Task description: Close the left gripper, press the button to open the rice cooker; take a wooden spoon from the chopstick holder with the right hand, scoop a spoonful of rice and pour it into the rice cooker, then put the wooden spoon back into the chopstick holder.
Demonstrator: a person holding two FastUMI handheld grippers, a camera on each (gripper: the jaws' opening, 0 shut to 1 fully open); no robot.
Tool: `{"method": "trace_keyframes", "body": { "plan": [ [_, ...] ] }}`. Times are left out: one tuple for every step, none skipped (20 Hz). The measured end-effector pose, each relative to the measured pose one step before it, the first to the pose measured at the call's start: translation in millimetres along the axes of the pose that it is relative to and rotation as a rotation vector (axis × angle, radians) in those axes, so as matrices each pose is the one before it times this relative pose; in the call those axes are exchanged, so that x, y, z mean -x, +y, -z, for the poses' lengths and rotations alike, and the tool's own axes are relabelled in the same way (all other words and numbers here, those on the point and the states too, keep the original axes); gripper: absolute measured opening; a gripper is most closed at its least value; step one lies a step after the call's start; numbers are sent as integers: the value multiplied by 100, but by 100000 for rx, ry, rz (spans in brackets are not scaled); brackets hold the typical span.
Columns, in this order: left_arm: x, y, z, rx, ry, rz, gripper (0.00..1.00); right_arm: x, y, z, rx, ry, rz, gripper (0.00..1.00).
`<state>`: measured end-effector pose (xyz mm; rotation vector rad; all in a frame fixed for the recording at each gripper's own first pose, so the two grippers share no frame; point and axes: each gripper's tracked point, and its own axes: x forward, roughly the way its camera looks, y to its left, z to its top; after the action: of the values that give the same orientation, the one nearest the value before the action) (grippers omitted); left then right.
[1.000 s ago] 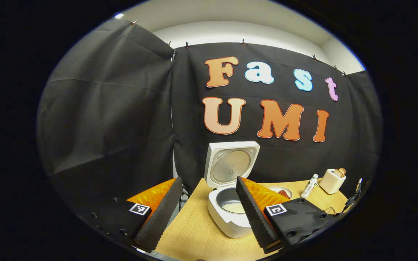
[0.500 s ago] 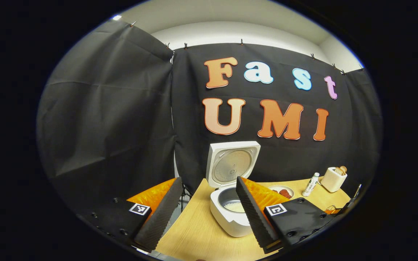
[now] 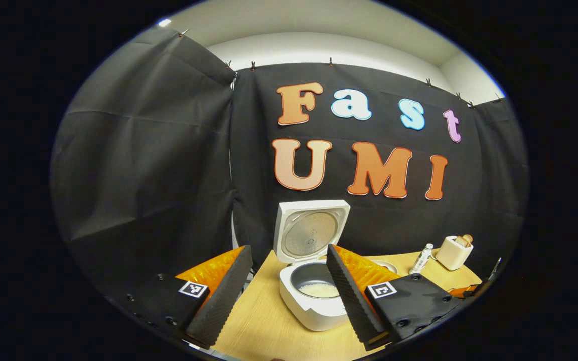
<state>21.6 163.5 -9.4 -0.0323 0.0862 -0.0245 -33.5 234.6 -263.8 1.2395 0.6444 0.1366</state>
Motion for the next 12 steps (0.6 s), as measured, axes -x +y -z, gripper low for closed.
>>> {"method": "trace_keyframes", "body": {
  "plan": [
    [-32,-183,-254,-150,-395,479,100,421,259,-219,-1206,-58,-225,4],
    [-156,-262,-131,-26,-445,559,100,205,247,-414,-1977,-175,-146,3],
    [-24,-299,-5,237,-186,614,100,195,239,-213,-1897,-154,36,4],
    [-139,-166,18,421,261,425,100,63,238,-234,-1545,-475,-8,3],
    [-118,-47,270,596,545,277,100,256,319,-141,-568,-861,-46,3],
    [-39,-53,191,896,695,165,100,142,281,-179,-106,-696,90,3],
    [-127,-153,91,1130,344,464,100,190,323,-228,52,-600,122,3],
    [-138,-119,19,1116,89,458,100,22,525,-213,16,-235,-427,4],
    [-103,42,80,385,123,150,100,72,477,-115,-469,155,-575,3],
    [-137,0,89,-181,134,-201,100,-3,566,41,-1094,640,-840,3],
    [-174,87,-51,-245,-18,-120,100,-149,779,-79,-1004,678,-1094,3],
    [-136,30,-43,-158,-235,-56,100,1,752,77,-1117,533,-1143,3]
  ]
}}
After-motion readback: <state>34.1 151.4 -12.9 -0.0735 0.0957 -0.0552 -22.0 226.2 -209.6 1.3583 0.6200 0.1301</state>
